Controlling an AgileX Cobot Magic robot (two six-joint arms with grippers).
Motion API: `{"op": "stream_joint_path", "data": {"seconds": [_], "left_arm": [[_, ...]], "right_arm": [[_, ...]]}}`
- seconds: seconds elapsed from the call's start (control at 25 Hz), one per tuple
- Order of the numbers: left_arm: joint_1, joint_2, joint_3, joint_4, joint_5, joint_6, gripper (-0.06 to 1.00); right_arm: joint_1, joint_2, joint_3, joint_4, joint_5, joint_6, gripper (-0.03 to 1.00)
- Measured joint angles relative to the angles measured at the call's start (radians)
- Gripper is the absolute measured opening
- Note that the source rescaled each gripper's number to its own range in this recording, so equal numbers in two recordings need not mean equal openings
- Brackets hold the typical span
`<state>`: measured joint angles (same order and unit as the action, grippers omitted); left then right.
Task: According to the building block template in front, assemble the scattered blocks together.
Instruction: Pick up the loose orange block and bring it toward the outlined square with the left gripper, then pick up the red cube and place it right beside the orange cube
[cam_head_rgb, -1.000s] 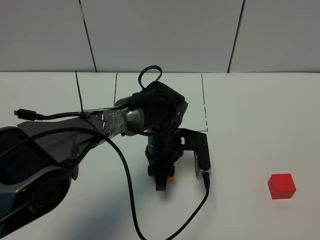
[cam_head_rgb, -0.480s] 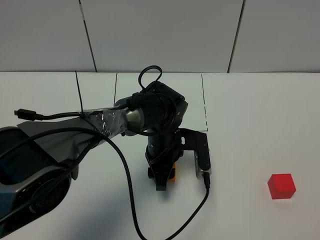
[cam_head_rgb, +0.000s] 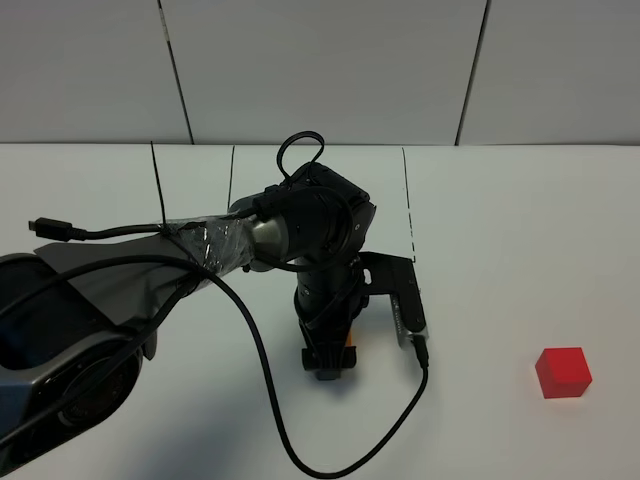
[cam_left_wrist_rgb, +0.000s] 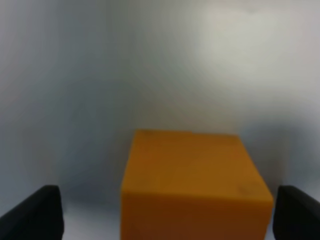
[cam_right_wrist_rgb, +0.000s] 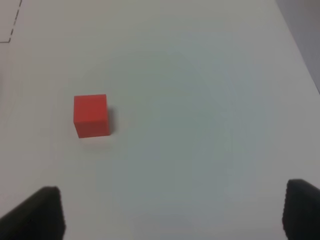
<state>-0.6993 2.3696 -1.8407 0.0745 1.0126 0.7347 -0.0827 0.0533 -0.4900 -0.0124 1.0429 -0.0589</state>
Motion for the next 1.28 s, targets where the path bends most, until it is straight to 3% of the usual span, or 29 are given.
{"op": "stream_joint_path", "data": {"seconds": [0.76, 1.08, 1.28], "left_arm": [[0.000, -0.210, 0.000, -0.010, 0.091, -0.027, 1.00], [0.057, -0.294, 0.000, 0.130, 0.041, -0.345, 1.00], [0.188, -0.388, 0.000, 0.097, 0.052, -0.415, 1.00]], "right_arm": [[0.000, 0.000, 0.000, 0.000, 0.000, 0.000, 0.75], [0.000, 0.000, 0.000, 0.000, 0.000, 0.000, 0.75], [0.000, 0.000, 0.000, 0.000, 0.000, 0.000, 0.75]]}}
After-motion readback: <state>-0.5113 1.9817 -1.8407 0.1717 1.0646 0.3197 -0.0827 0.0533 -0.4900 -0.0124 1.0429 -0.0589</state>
